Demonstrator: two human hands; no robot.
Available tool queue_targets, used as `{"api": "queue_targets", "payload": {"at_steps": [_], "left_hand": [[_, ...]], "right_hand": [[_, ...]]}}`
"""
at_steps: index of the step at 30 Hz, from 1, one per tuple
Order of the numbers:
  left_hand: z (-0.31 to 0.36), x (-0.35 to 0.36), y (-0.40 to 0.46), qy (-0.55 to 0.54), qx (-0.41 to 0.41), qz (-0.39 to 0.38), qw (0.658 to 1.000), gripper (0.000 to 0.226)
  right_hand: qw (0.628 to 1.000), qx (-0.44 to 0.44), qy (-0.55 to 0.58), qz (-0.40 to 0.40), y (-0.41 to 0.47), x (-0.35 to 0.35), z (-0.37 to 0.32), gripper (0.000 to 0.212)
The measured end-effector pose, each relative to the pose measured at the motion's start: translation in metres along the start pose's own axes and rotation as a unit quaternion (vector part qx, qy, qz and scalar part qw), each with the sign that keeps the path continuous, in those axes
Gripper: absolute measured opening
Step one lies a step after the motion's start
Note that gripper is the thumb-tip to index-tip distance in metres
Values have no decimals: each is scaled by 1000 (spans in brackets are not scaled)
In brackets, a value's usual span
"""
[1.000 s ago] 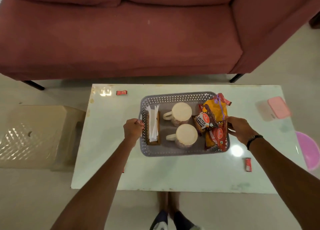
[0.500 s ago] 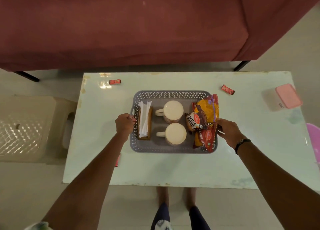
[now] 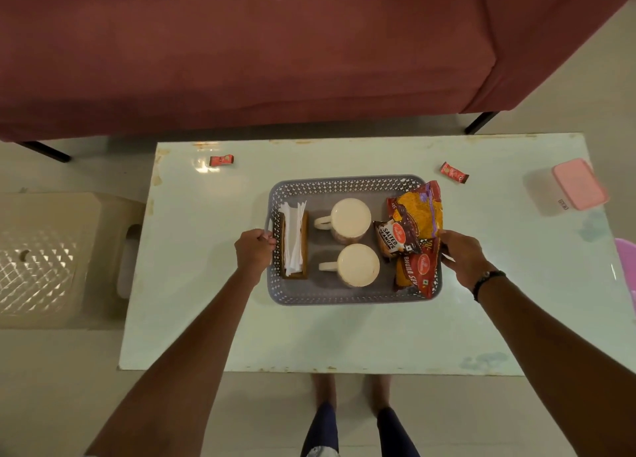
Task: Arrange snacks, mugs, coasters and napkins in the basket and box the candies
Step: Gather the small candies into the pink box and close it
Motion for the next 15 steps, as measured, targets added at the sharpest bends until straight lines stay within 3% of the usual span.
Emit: {"api": "queue_targets", "payload": {"at_steps": [10, 13, 15], "left_hand": [[6, 8, -6, 80, 25, 26, 996, 28], [21, 12, -20, 73, 44, 97, 992, 33], [37, 23, -30, 28, 86, 116, 989, 32]], "right_hand": [[1000, -3, -4, 6, 1, -6, 2, 16], [980, -122, -114, 111, -1, -12, -3, 21], [956, -197, -130, 173, -7, -16, -10, 28]]}}
Point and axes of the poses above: each hand's wrist, its own y-axis towards the middle knuckle, its own x-axis out of the palm, z = x × y, the point moved 2 cm from there along y, towards the middle knuckle, and after that the axes turned 8 degrees about z, right-handed, at the moved point
